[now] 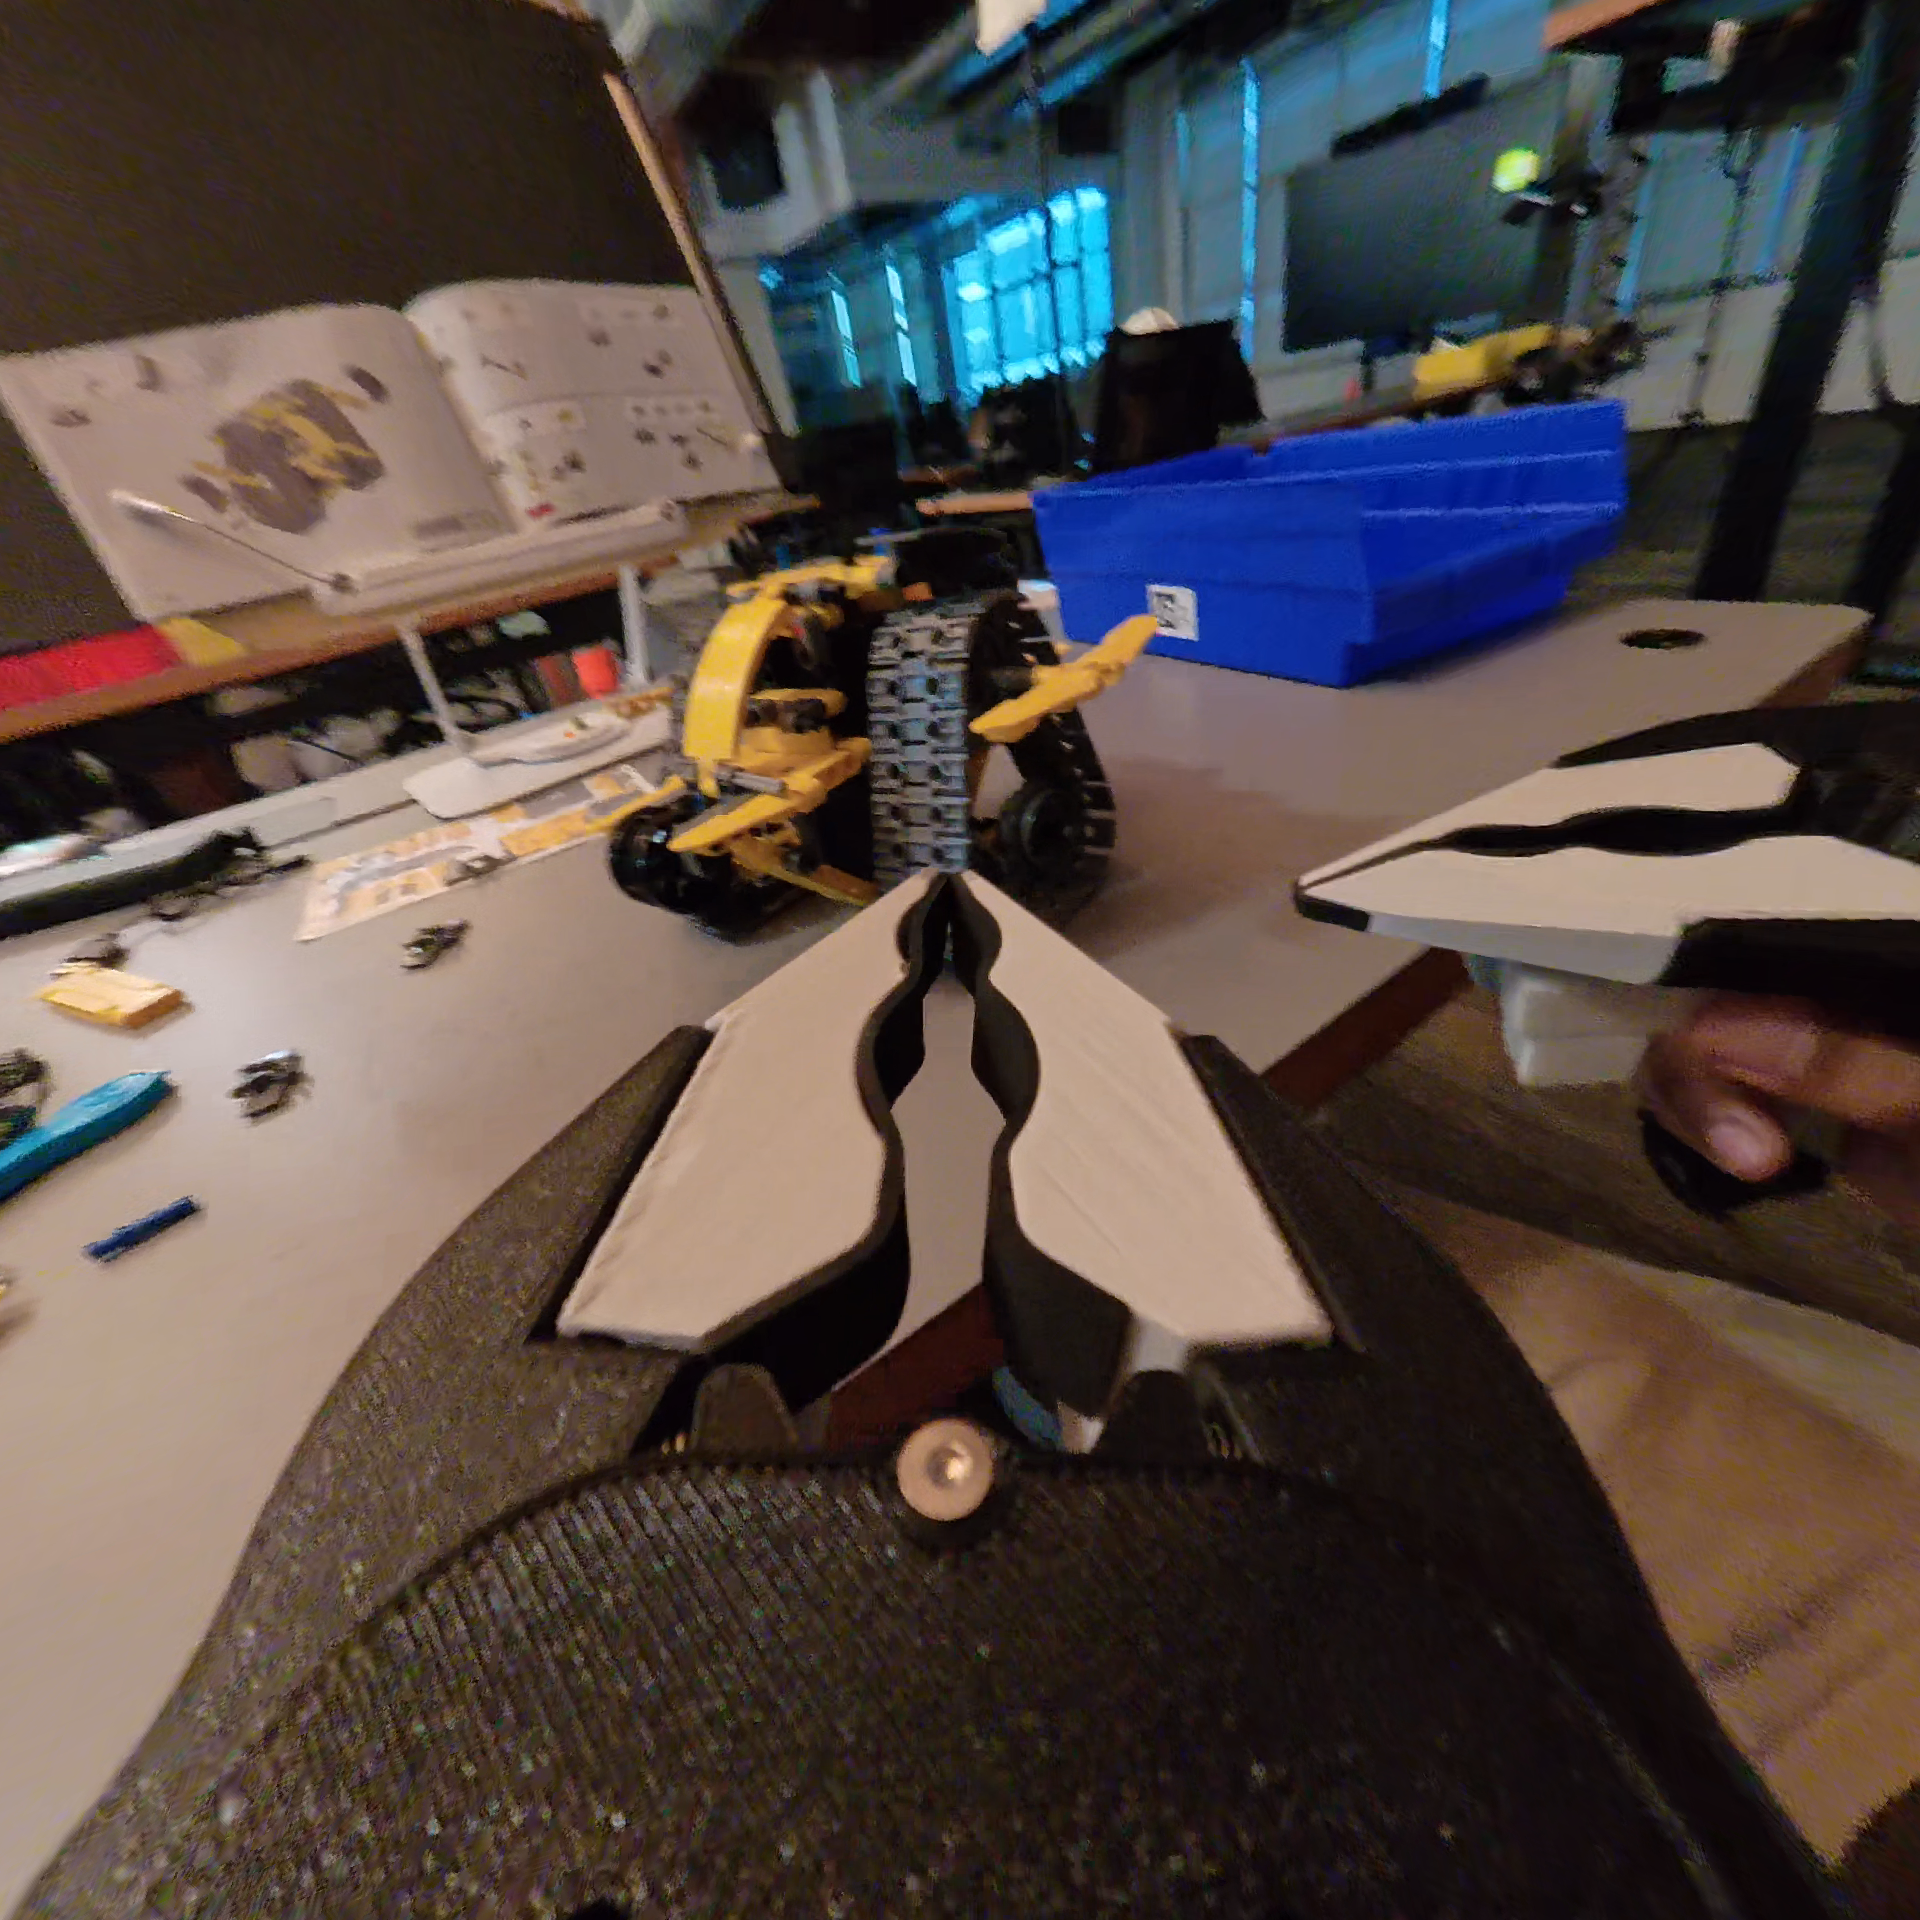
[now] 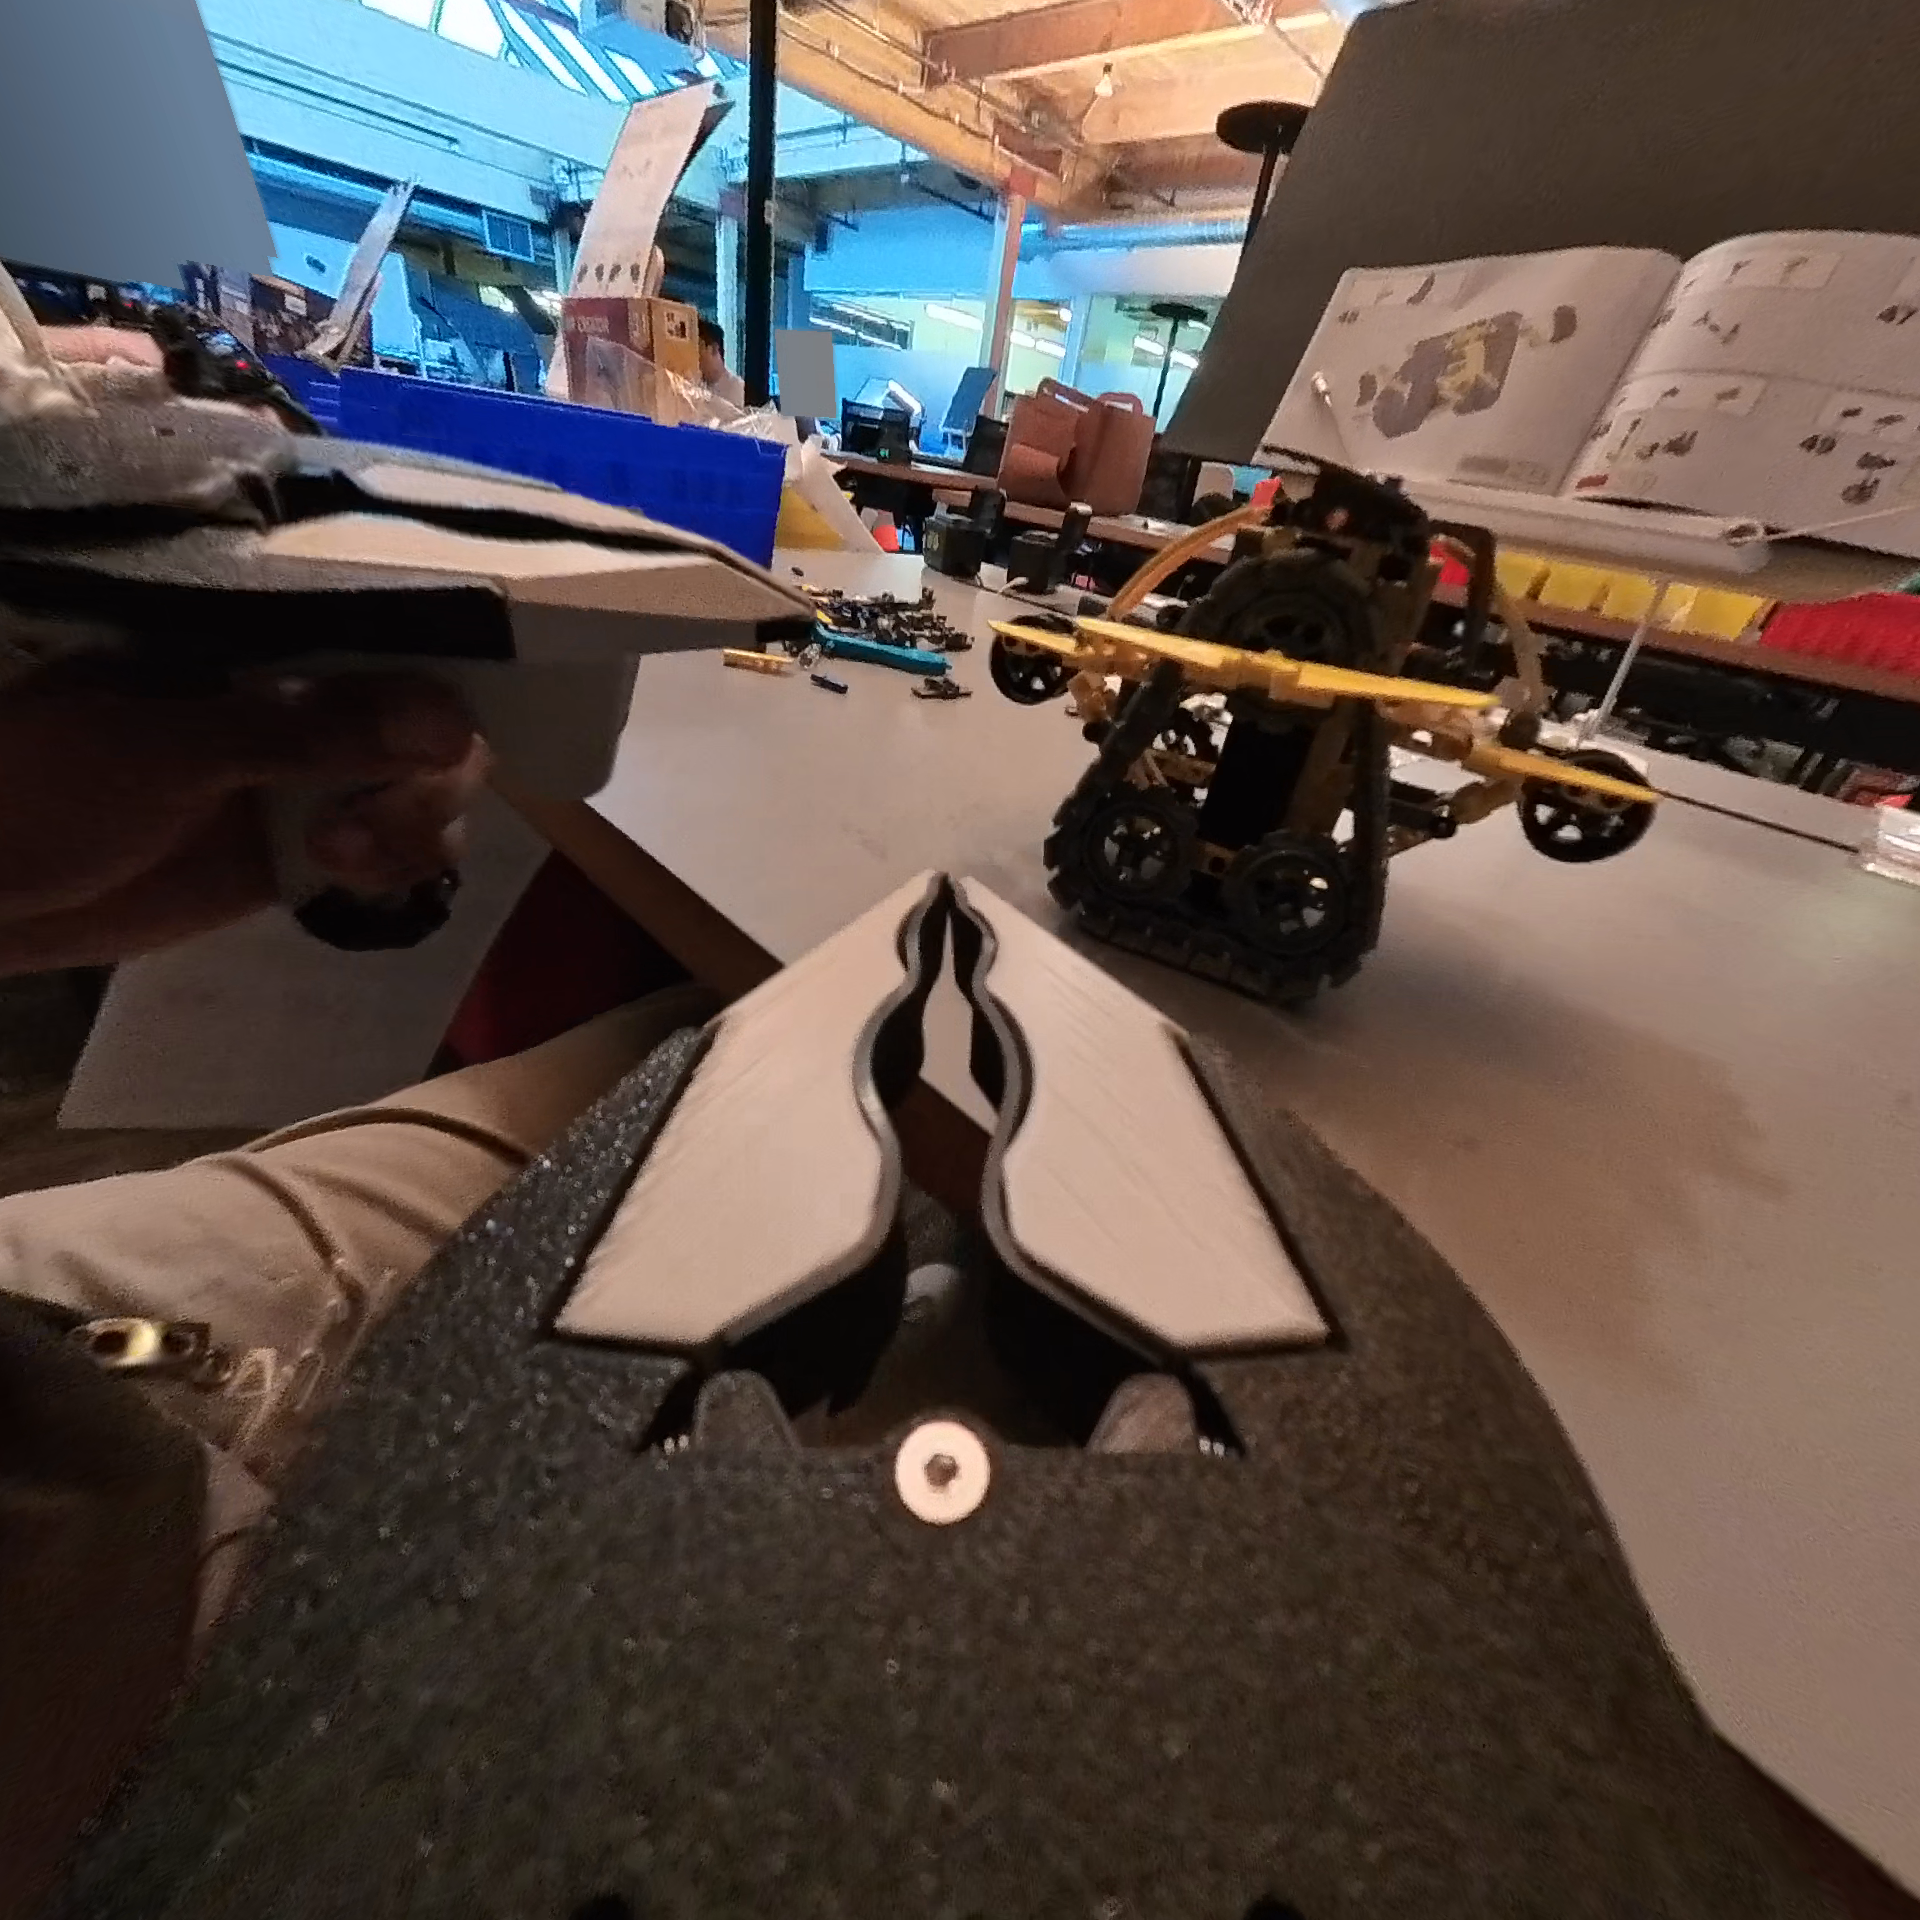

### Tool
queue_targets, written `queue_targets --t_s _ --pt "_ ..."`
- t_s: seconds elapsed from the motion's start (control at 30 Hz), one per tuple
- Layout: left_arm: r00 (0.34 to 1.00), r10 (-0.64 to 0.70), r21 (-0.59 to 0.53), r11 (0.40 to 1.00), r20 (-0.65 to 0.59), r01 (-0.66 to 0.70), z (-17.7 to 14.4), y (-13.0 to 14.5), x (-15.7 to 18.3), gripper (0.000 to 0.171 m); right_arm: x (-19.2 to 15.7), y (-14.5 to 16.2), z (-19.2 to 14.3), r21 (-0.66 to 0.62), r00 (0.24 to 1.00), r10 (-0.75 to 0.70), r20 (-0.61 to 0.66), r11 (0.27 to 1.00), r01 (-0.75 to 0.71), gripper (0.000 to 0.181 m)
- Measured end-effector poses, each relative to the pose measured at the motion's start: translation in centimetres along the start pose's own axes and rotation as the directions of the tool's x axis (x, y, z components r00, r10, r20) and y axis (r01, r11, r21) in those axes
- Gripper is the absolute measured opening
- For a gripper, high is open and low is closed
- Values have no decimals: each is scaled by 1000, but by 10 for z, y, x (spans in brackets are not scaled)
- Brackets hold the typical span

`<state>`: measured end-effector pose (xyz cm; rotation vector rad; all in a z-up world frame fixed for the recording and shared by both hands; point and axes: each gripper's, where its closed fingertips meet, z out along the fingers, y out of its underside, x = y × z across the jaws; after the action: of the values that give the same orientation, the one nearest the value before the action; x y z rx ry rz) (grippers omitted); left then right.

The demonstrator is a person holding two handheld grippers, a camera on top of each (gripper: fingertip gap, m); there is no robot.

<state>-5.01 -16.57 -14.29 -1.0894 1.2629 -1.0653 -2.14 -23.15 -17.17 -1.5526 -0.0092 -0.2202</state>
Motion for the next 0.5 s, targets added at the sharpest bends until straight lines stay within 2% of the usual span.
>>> queue_targets --t_s 0.03,0.1,0.2,0.33,0.4,0.5 --pt "1000 23 23 999 19 -23 1 1 -1 0 0 -2 2 5 1000 -16 -1 1000 16 0" --pt "997 67 -1 998 -46 -67 8 8 12 0 0 -8 9 14 999 -46 5 999 46 0" --pt "984 -61 -18 998 -168 59 12 5 31 0 -3 -18 22 39 999 -34 38 999 32 0" --pt "946 -250 -19 968 -207 252 6 10 39 4 1 -19 35 74 992 101 72 992 -107 0" --pt "937 -272 -16 961 -218 275 2 16 45 5 6 -10 41 51 982 172 78 983 -176 0" --pt "951 -234 -46 972 -204 229 9 25 47 7 16 0 38 39 981 188 41 981 -189 0"
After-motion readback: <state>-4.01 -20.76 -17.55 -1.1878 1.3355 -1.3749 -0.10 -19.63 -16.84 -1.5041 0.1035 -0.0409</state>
